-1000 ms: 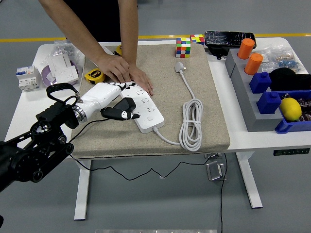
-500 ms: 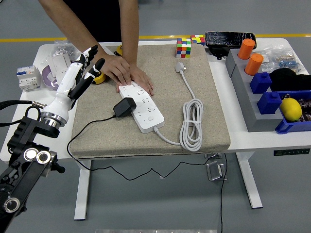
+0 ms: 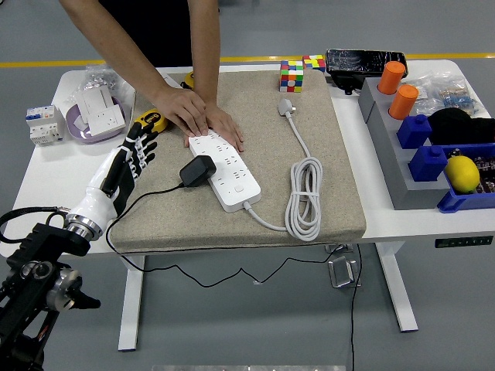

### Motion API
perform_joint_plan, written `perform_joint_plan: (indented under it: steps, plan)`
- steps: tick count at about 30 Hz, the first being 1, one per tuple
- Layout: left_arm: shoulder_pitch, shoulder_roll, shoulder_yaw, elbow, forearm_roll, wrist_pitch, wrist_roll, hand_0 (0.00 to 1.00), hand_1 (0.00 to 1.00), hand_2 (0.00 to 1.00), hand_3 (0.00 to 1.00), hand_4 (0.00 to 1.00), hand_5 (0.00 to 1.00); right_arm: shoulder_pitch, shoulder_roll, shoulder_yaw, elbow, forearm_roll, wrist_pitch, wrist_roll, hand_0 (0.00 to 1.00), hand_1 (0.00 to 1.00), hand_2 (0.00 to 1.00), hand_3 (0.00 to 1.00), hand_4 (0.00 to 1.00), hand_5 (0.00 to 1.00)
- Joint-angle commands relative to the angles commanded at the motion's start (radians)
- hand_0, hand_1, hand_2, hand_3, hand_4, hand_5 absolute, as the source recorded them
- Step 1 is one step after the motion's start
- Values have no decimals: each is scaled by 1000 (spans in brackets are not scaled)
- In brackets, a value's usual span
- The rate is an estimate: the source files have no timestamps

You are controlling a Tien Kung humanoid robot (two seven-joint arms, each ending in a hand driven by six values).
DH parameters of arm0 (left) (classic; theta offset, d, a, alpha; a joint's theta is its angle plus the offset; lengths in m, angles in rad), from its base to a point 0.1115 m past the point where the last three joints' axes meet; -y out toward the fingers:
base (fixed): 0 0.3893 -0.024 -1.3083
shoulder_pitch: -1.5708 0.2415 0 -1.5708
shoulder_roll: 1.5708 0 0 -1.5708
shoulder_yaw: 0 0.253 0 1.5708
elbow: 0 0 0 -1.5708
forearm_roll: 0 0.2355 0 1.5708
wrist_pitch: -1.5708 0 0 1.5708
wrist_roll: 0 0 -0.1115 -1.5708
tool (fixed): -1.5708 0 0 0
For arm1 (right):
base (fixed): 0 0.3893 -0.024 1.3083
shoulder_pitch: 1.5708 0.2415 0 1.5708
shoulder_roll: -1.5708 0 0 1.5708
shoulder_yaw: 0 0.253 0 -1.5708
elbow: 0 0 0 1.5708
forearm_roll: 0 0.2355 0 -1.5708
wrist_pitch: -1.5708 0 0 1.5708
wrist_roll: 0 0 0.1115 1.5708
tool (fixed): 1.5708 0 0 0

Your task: Pick up the plug,place it near the board,insert it into the board,press the button

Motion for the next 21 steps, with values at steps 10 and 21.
perform_joint_plan:
  steps: [10, 21]
  plan:
    - [-20, 2, 36, 81, 221, 5, 4, 998, 998, 998, 998, 998, 998, 2, -1, 2, 0, 1, 0, 0, 960, 917, 838, 836, 998, 990]
    - [-42, 22, 97, 68, 478, -2, 14, 998, 998, 998, 998, 998, 998, 6, -3, 5, 0, -1, -1, 0, 961, 916, 837, 836, 998, 991]
